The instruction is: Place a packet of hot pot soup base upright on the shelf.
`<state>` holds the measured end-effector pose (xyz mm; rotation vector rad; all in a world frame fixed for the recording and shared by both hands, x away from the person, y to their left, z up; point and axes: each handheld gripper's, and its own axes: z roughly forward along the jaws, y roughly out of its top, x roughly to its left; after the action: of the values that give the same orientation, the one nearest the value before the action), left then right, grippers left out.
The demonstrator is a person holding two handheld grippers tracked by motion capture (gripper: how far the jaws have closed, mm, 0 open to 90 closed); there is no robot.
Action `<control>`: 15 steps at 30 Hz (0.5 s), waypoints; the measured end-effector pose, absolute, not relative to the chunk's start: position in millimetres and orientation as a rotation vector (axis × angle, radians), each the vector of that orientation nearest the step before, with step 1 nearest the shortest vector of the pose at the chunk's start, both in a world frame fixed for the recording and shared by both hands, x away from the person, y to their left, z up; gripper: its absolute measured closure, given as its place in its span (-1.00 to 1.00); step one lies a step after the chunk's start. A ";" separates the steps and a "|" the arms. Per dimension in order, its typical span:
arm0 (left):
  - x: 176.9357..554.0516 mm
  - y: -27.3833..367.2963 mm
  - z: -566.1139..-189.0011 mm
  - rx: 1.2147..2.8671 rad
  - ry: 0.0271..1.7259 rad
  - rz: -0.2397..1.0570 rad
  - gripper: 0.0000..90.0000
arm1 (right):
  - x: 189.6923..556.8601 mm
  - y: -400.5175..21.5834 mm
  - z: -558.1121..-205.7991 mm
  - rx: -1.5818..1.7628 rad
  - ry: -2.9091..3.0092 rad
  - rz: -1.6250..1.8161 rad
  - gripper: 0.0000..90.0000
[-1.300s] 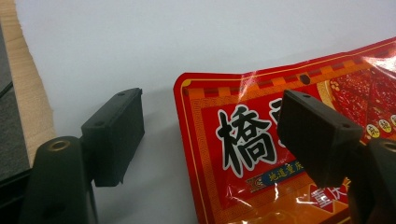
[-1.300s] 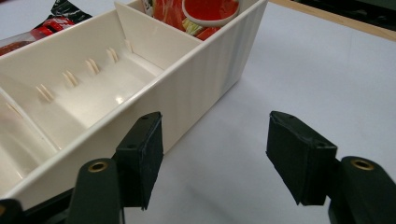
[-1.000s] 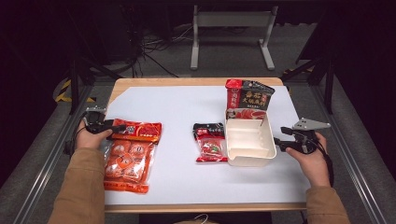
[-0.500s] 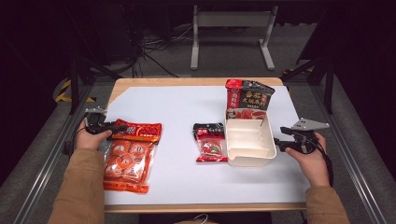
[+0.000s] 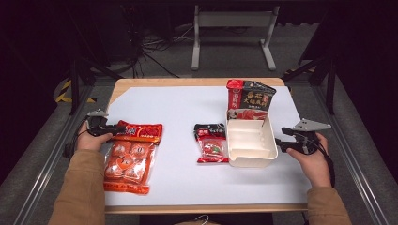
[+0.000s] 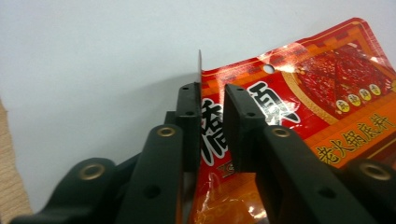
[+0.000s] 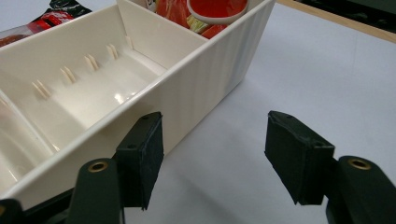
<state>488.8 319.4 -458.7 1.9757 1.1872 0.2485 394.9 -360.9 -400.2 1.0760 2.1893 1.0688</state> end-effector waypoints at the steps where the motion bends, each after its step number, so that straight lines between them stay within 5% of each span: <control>1: 488.8 319.3 -458.7 1.975 1.190 0.250 0.80 | 394.8 -360.7 -400.1 1.073 2.189 1.069 -0.15; 15: 483.6 323.0 -447.4 1.926 1.217 0.269 1.00 | 392.2 -360.7 -394.3 1.057 2.164 1.115 0.09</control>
<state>483.6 323.0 -447.4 1.9260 1.2169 0.2694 392.2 -360.7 -394.3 1.0568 2.1645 1.1145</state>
